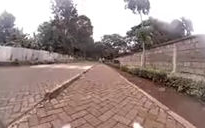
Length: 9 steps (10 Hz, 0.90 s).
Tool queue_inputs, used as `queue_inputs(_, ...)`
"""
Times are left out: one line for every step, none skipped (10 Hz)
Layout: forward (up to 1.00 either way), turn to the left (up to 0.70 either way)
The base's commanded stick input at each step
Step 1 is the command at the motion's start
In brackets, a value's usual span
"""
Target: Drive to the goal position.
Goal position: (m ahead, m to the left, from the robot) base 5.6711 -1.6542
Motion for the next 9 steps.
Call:
queue_inputs(0.5,0.0)
queue_inputs(0.5,0.0)
queue_inputs(0.5,0.0)
queue_inputs(0.5,0.0)
queue_inputs(0.5,0.0)
queue_inputs(0.5,0.0)
queue_inputs(0.5,0.0)
queue_inputs(0.5,0.0)
queue_inputs(0.5,0.0)
